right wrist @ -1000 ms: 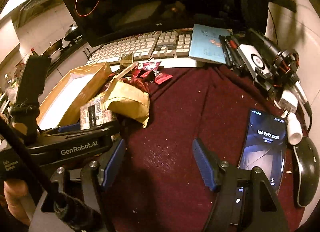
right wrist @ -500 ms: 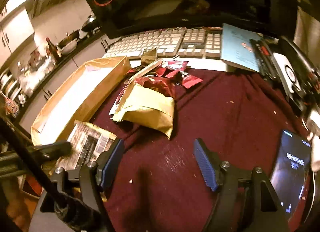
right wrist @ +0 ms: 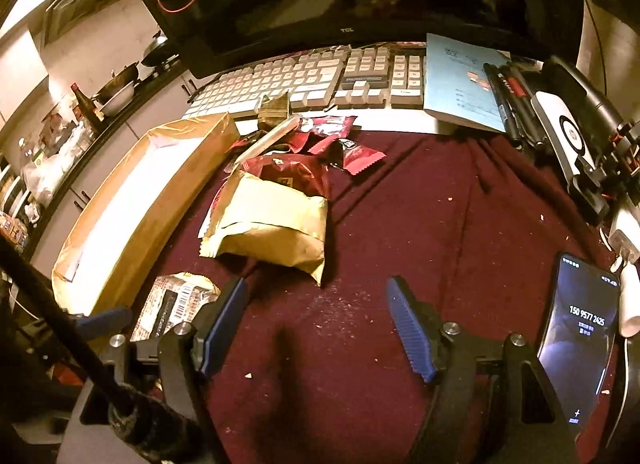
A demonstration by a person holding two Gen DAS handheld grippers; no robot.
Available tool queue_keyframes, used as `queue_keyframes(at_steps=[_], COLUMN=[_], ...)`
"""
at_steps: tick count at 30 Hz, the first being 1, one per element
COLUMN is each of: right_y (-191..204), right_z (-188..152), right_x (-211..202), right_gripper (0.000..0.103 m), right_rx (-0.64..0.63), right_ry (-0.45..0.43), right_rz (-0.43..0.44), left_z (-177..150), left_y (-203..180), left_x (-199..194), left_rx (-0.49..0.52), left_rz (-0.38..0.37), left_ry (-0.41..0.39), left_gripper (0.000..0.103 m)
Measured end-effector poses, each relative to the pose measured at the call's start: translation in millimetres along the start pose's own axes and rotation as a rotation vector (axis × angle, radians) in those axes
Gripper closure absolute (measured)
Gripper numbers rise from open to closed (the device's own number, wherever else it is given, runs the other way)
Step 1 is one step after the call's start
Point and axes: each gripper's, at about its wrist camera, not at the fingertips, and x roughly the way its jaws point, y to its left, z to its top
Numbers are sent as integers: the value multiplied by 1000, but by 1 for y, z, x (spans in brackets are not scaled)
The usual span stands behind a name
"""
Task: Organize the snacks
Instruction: 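Grasp the clear cracker pack with the left gripper while the right grasps the tan pouch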
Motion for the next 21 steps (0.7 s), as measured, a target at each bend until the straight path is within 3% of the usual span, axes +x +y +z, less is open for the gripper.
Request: queue_keyframes(at_steps=[7,14,18,21], right_y=[2,-5,-12,-14], right_z=[7,27,36,38], right_x=[7,17,25,40], right_gripper=[30,27,25,24], right_rx=[30,196,269,298], right_ry=[9,39,43,100], right_rz=[95,251,254,287], left_z=[-8,-11,-14,-17], left_y=[-15,-9,0,12], left_x=[13,-2,-34,-57], left_rx=[86,2,-24,-53], left_rz=[97,-39,-137,-175], left_ry=[-5,-43,-117,-163], left_gripper=[28,33,33,33])
